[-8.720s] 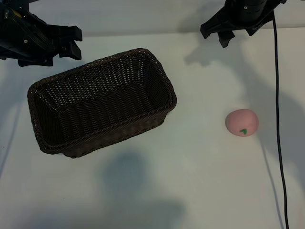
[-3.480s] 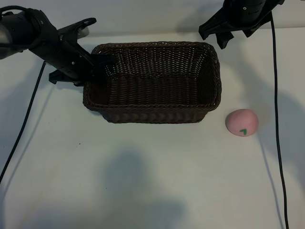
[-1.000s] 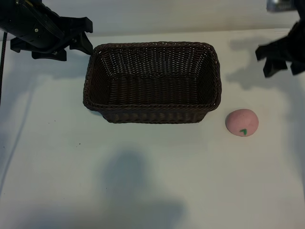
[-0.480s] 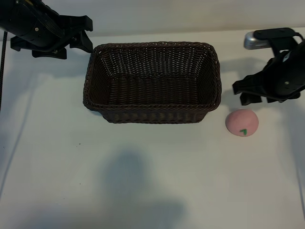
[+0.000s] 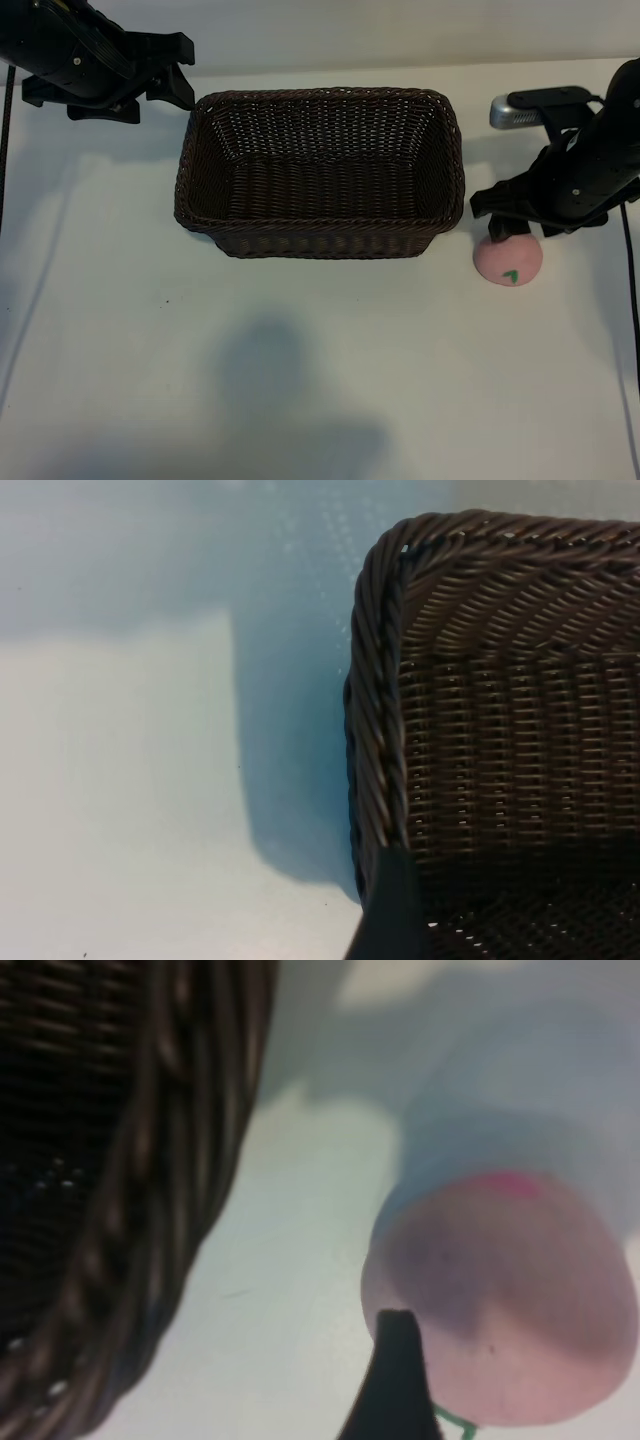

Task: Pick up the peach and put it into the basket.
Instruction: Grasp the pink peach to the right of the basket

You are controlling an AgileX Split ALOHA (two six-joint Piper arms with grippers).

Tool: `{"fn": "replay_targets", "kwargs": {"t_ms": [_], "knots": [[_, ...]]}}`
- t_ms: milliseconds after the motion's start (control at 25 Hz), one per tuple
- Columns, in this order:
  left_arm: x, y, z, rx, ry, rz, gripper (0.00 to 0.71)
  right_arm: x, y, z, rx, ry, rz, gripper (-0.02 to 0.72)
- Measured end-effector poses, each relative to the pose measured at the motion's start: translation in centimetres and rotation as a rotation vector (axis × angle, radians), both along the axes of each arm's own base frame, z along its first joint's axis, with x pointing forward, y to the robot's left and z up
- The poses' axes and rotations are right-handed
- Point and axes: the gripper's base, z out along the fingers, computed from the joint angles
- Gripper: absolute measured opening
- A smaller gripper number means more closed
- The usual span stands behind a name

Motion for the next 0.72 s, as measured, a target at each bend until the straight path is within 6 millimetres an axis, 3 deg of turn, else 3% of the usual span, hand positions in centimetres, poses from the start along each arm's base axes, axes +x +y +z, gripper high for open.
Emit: {"fn": "replay_targets", "kwargs": {"t_ms": [200,320,440,600,720], "knots": [[0.0,0.0,0.0,0.000,-0.001,0.000,0.568,0.1,0.1,-1.5,-0.012,0.043,-0.002,0.566],[0.1,0.0,0.0,0.000,-0.009,0.002,0.568,0.1,0.1,-1.6,-0.010,0.049,-0.016,0.530],[0.2,0.0,0.1,-0.001,-0.021,0.006,0.568,0.1,0.1,-1.6,-0.009,0.055,-0.023,0.392],[0.3,0.0,0.1,-0.002,-0.032,0.010,0.568,-0.1,0.0,-1.7,-0.013,0.073,-0.019,0.107],[0.3,0.0,0.2,-0.002,-0.034,0.010,0.567,-0.1,0.0,-1.7,-0.015,0.080,-0.018,0.045]]}}
